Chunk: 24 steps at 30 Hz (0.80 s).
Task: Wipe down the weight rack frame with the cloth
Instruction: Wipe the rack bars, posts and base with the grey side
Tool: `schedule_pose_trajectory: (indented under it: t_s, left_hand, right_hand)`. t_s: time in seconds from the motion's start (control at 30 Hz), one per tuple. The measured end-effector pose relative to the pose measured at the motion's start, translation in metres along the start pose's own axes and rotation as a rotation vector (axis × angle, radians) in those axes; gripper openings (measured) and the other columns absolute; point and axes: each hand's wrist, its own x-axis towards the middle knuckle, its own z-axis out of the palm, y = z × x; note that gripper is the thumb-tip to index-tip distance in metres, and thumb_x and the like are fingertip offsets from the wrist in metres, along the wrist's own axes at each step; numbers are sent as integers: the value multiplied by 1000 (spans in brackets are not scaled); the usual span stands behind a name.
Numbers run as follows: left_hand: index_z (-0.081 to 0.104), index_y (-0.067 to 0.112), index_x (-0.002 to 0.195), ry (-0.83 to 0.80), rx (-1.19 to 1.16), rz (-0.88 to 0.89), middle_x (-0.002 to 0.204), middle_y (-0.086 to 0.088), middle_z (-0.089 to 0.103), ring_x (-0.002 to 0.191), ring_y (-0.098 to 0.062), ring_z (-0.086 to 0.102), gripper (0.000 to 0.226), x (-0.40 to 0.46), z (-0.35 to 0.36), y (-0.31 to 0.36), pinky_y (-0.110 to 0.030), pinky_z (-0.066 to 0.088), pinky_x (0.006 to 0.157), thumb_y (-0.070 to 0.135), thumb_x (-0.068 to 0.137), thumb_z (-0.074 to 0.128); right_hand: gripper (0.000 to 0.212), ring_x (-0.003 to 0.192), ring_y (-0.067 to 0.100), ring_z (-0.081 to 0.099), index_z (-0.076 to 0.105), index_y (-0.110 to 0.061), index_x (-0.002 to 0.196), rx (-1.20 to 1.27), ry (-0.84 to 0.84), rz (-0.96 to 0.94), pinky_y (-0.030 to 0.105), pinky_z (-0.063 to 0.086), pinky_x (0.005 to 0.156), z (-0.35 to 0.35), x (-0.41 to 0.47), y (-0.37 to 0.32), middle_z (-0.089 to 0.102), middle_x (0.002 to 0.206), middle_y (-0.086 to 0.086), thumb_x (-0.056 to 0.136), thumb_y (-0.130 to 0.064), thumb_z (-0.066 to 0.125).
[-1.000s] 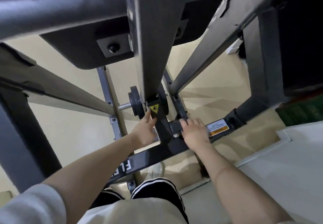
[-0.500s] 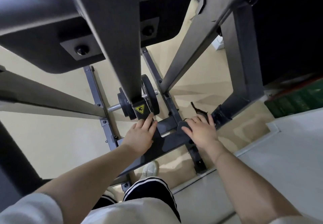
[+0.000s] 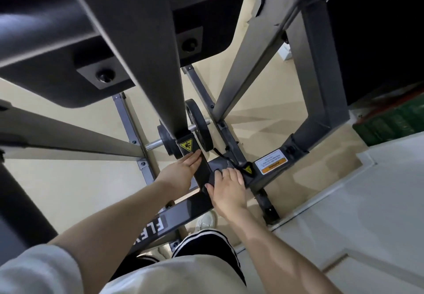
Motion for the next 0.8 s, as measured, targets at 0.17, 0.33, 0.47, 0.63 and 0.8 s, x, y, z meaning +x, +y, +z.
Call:
schedule_pose_trajectory:
  t_s: [0.17,0.33,0.47,0.63,0.8]
  left_hand:
    - [10,18,151,45,47,22,159,4,-3,145,-18,13,70,-11,-6,-13,-30,10,118,-5,90,35]
    - [15,19,151,119,-33,27,159,6,5,144,-15,16,65,-36,-17,-29,-28,16,116,1,92,36]
    - [22,21,150,219,-133,65,158,9,10,133,-15,39,60,-56,-39,-40,-23,37,100,5,94,37]
    - [31,11,145,498,-614,-12,150,-8,33,134,-22,37,52,-72,-67,-35,-25,29,106,5,94,42]
    - [22,26,149,589,-1135,90,139,8,40,116,-1,48,70,-91,-84,-26,-11,38,94,-11,91,36]
  right_hand:
    - [39,91,27,66,70,-7,97,148,190,56,36,54,77,7,-7,-8,69,93,9,63,-21,86]
    - [28,109,24,57,51,-4,122,940,164,567,18,42,75,-37,3,-42,58,105,5,102,-18,37]
    - [35,111,22,49,41,-5,131,1429,294,740,26,36,86,-95,11,-47,51,121,11,104,-23,29]
    - [39,122,23,47,37,-11,138,1470,239,469,13,38,93,-137,22,-77,45,139,11,104,-28,30]
    - [58,120,23,51,28,-33,140,1696,103,298,27,46,88,-145,26,-127,48,138,7,96,4,37]
